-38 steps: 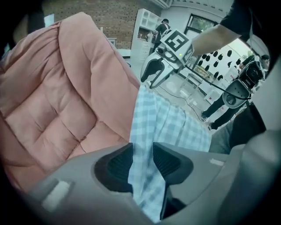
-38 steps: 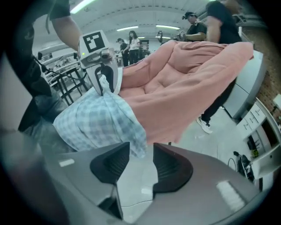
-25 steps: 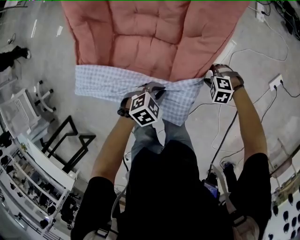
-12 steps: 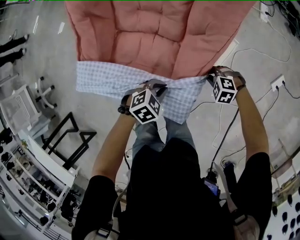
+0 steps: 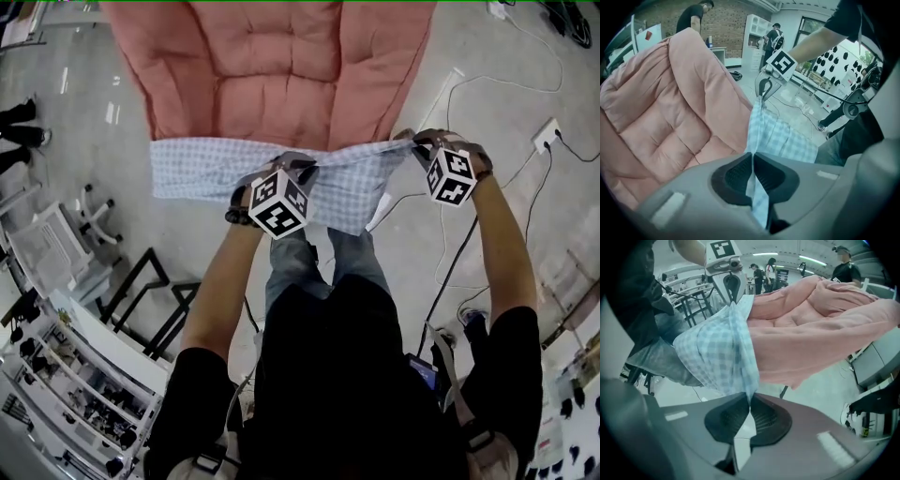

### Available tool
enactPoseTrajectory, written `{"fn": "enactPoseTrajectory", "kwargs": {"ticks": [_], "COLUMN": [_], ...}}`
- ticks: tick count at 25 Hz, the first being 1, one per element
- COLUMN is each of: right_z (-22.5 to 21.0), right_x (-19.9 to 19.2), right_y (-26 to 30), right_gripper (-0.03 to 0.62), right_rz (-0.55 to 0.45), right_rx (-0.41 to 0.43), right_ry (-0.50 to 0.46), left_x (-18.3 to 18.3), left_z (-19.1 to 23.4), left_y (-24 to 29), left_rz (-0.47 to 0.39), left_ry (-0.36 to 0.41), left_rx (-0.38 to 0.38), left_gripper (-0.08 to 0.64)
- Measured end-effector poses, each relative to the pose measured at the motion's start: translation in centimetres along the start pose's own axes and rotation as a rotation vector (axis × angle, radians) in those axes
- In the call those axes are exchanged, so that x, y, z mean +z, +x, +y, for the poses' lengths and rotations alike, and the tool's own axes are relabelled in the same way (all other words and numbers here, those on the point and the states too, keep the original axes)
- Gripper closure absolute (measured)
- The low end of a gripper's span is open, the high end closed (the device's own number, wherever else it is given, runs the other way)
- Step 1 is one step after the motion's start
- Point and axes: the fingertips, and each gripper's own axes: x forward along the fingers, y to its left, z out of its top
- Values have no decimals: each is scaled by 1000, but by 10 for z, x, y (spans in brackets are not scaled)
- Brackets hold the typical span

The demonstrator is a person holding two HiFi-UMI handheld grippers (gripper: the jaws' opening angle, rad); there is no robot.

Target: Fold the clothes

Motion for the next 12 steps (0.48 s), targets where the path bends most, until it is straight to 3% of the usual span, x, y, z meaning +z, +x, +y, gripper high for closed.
{"fn": "enactPoseTrajectory", "kwargs": {"ticks": [6,12], "right_z": [15,40], "right_x": [1,-8], "right_y": [-44,-79], "right_gripper": [581,581], "right_rz": [-1,6], "right_rx": [-131,-340], "right_ry": [90,196], "left_x": [1,19], "left_z": [-2,-11], "left_y": [-15,-30], "left_rz": [22,10], "left_ry": [64,178], "left_rx": [6,0], "left_gripper": [535,535]}}
